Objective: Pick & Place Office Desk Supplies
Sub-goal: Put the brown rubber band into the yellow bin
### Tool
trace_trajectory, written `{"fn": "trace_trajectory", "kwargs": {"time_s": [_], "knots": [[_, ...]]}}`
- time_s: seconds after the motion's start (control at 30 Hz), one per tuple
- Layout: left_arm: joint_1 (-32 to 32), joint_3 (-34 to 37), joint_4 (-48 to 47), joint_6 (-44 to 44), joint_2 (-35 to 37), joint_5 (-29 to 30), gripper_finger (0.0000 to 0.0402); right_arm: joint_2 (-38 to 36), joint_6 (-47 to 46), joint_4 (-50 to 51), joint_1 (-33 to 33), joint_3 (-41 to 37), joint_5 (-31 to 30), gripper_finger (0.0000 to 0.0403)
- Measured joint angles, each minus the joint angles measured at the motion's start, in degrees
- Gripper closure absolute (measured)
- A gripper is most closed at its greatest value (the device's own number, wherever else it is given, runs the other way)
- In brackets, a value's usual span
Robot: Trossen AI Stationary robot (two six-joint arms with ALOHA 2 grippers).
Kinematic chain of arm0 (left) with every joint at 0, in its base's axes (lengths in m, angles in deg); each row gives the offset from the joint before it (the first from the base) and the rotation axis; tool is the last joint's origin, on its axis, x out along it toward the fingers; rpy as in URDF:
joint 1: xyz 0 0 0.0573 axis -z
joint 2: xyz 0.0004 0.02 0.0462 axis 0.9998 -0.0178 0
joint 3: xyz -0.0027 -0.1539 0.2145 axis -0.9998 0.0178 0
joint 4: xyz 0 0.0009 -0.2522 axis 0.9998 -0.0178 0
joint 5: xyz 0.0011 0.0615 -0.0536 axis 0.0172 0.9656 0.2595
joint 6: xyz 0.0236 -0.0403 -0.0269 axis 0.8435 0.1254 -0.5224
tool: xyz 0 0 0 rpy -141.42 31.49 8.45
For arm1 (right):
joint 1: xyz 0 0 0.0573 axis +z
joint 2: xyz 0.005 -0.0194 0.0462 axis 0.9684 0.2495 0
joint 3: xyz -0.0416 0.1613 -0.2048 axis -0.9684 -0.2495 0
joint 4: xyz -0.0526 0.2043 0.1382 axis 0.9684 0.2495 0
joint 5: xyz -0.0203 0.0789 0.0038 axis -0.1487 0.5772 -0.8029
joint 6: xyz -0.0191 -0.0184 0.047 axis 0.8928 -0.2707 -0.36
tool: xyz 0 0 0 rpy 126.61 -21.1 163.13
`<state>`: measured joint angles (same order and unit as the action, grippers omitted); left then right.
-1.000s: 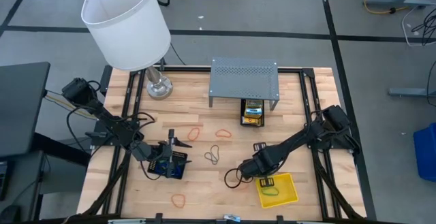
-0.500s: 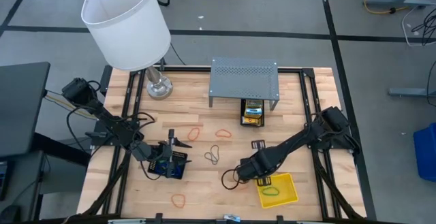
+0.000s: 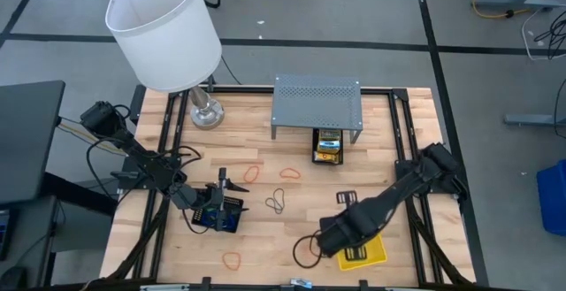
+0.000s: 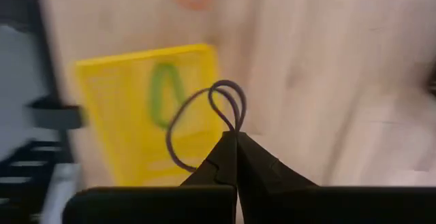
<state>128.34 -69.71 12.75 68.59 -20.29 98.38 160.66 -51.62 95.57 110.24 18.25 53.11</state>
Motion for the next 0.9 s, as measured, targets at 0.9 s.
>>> {"fn": "trace_trajectory", "kwargs": {"time_s": [0.9], "knots": [[0.0,0.0,0.0,-0.01,-0.02,0.0,0.015,0.02,-9.29,-20.94,4.66,-18.33,9.07,0.0242]]}}
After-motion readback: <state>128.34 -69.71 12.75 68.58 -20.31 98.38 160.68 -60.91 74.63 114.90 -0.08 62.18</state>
